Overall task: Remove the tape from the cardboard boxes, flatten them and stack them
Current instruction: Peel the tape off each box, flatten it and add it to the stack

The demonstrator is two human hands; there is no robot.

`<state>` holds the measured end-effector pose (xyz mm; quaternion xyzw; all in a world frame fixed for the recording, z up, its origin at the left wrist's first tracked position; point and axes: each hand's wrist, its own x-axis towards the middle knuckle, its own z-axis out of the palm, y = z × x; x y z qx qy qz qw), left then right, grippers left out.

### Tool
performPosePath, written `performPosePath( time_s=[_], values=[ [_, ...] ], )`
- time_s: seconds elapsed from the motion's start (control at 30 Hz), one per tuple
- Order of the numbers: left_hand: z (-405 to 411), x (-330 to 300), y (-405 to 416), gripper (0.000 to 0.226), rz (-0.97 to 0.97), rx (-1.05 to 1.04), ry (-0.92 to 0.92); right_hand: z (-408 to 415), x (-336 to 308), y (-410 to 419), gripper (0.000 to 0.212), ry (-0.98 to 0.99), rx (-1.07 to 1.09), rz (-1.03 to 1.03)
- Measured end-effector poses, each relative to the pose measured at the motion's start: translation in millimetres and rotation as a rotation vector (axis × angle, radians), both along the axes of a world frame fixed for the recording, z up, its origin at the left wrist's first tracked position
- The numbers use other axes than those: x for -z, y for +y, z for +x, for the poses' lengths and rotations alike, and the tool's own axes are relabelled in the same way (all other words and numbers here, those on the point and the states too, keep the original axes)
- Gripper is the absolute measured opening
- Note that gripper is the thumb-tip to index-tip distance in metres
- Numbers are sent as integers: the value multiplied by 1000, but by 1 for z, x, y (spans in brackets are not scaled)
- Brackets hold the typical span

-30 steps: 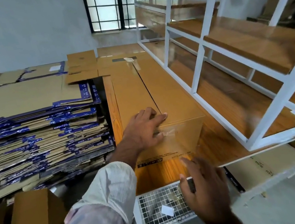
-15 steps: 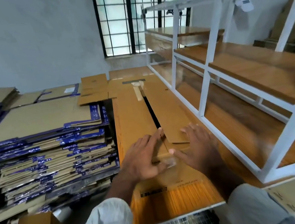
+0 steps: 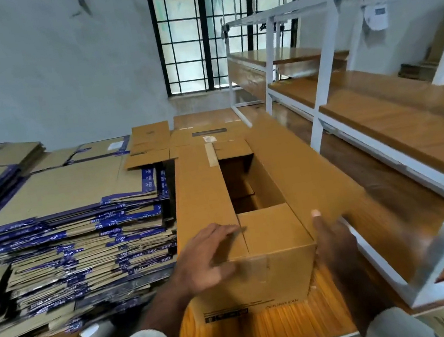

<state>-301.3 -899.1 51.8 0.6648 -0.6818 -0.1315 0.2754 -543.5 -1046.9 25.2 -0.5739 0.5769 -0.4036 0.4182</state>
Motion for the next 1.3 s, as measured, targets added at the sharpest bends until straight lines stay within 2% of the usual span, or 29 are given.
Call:
performPosePath(
  time_s=[0.07,0.23,0.3,0.4,0.43,0.5,0.6,0.67,0.7,0.77,0.87,0.93,1.03,1.1,1.2,1.27,1.3],
  values=[
    [1,2,-3,84,-8,-8,51,-2,5,-7,44,-248,26,260],
    [-6,3,-6,69,-31,-101,159,-5,8,1,23,-366,4,186],
    [-13,-4,-8,75,29,-153,39,-7,7,5,23,-363,-67,121],
    [-25,-15,-9,85,141,-118,-310,-11,12,6,28,-223,-187,-3],
    [-27,-19,-9,85,148,-98,-370,-11,16,5,32,-163,-213,-24],
    [-28,-22,-9,80,127,-92,-359,-11,17,2,36,-96,-234,-33],
    [-29,-29,-6,51,-95,-177,-144,-11,16,-1,32,-71,-265,-19],
    [-25,-35,-3,28,-312,-305,92,-12,13,0,31,-72,-268,-25],
    [-21,-36,1,27,-410,-394,189,-12,13,0,30,-77,-263,-21],
    [-10,-34,13,39,-571,-552,436,-12,13,0,28,-74,-265,-31],
    [7,-20,35,40,-823,-689,942,-10,13,2,24,-56,-283,-51],
    [15,-1,47,40,-862,-849,1203,-9,13,4,25,-51,-284,-65],
    [10,38,61,40,-645,-954,1467,-8,13,5,23,-58,-265,-70],
    [0,59,68,39,-493,-943,1475,-7,13,6,20,-74,-257,-73],
    [1,63,77,43,-424,-947,1402,-7,15,5,21,-53,-257,-61],
    [15,55,87,44,-394,-969,1274,-9,15,6,31,68,-181,-127],
    [24,48,93,42,-384,-1008,1143,-11,14,10,37,140,-96,-225]
  ],
)
